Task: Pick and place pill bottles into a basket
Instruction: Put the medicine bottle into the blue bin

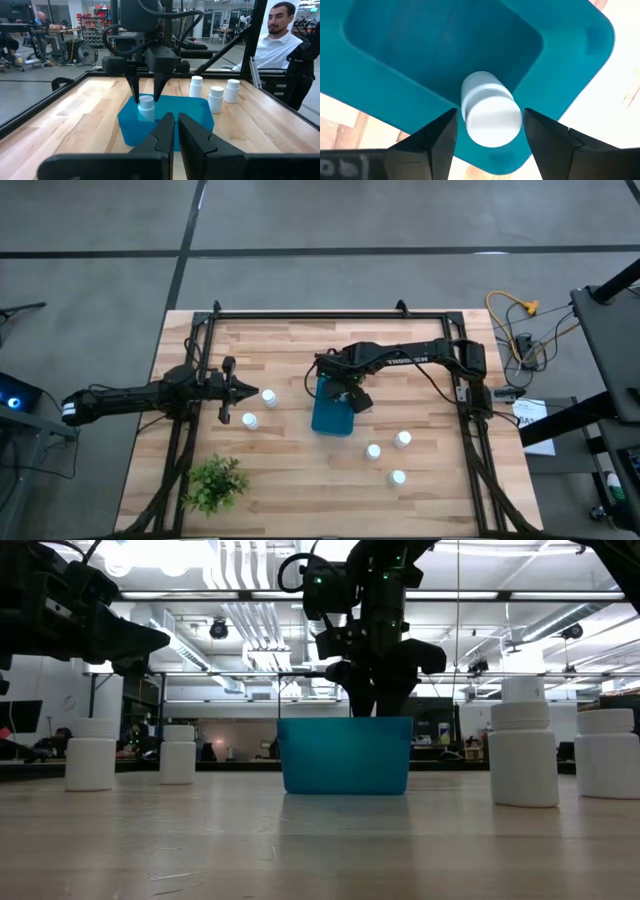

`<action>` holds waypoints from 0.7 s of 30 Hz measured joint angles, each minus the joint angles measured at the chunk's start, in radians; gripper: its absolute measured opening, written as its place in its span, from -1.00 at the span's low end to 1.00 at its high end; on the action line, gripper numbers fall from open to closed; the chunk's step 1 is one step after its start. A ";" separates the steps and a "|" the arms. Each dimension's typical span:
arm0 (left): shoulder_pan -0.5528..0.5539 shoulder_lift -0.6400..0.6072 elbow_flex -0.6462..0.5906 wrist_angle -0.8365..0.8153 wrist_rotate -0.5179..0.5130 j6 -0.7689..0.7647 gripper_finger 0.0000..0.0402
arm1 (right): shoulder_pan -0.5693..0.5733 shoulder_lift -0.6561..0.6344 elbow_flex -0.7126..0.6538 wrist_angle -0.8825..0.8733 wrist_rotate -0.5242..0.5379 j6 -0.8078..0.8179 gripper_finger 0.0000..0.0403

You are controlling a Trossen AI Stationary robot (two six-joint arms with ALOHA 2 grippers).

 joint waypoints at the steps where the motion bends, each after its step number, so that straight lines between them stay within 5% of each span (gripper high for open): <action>1: 0.000 0.000 0.000 0.000 0.000 0.000 -0.96 | 0.001 0.000 0.000 0.000 0.000 0.000 0.06; 21: 0.000 0.000 0.000 0.000 0.000 0.000 -0.96 | 0.001 -0.034 0.025 -0.051 0.019 0.004 0.07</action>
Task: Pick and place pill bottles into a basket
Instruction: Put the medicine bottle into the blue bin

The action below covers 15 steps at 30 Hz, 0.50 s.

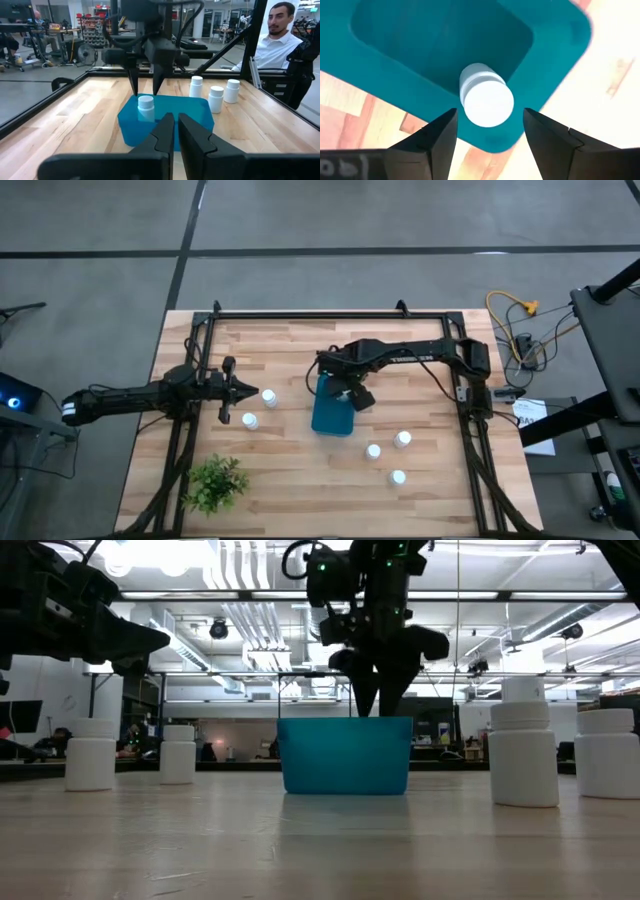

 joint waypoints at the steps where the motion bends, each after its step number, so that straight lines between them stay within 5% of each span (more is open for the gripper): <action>1: 0.000 0.000 0.000 0.000 0.000 0.000 -0.96 | 0.000 -0.011 0.001 0.001 0.000 0.000 0.07; 15: 0.000 0.000 0.000 -0.001 0.000 0.000 -0.96 | 0.045 -0.172 -0.002 -0.070 -0.086 0.092 0.07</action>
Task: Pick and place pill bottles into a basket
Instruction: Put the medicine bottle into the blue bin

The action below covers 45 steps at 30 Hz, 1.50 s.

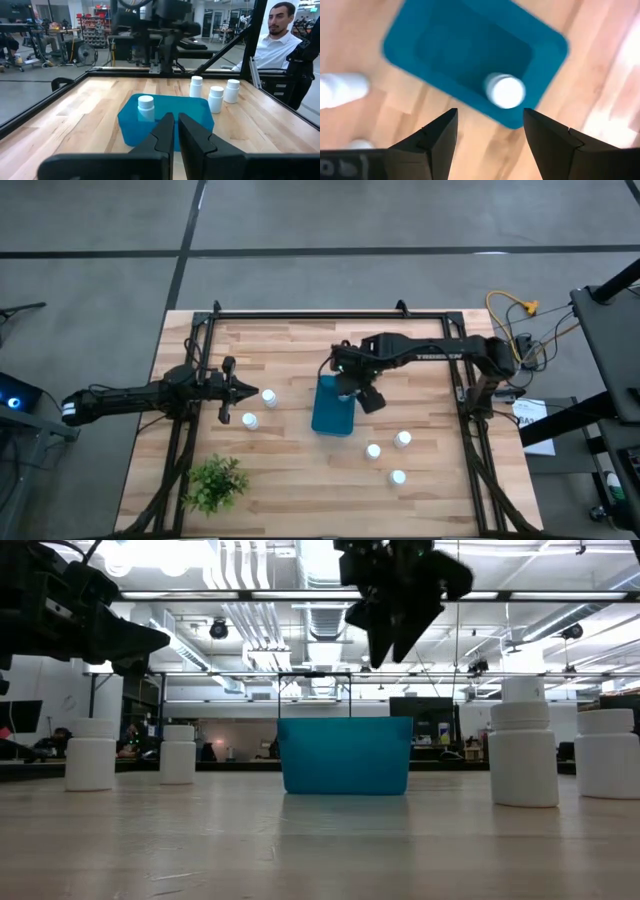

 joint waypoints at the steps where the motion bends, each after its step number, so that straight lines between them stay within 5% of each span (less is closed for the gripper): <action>1: 0.000 0.000 0.000 -0.001 0.000 0.000 -0.96 | 0.013 -0.002 0.000 -0.015 0.000 0.011 0.07; 18: 0.000 0.000 0.000 -0.001 0.000 0.000 -0.96 | 0.294 -0.003 -0.001 -0.064 0.004 0.167 0.07; 45: 0.000 0.000 0.000 -0.002 0.000 0.000 -0.96 | 0.487 0.004 -0.040 -0.041 0.014 0.331 0.07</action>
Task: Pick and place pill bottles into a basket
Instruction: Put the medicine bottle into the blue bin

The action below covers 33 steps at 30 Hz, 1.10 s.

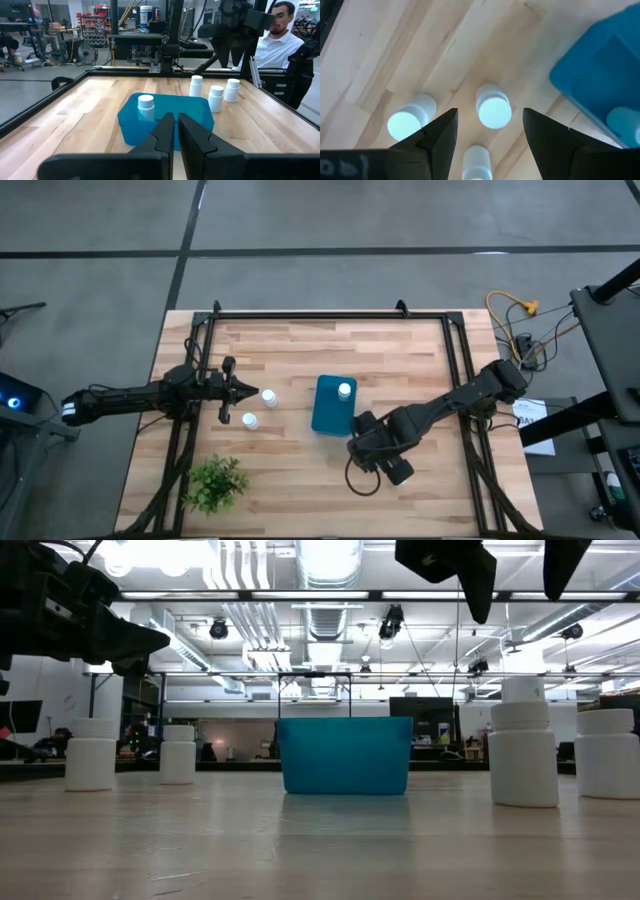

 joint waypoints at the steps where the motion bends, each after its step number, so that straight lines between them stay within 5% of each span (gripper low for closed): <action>1: 0.000 0.000 0.000 0.000 0.000 0.000 -0.96 | 0.000 0.001 -0.007 0.009 0.000 0.000 0.07; 33: 0.000 0.000 0.000 0.000 0.000 0.000 -0.96 | -0.047 0.008 -0.233 0.196 0.025 -0.059 0.07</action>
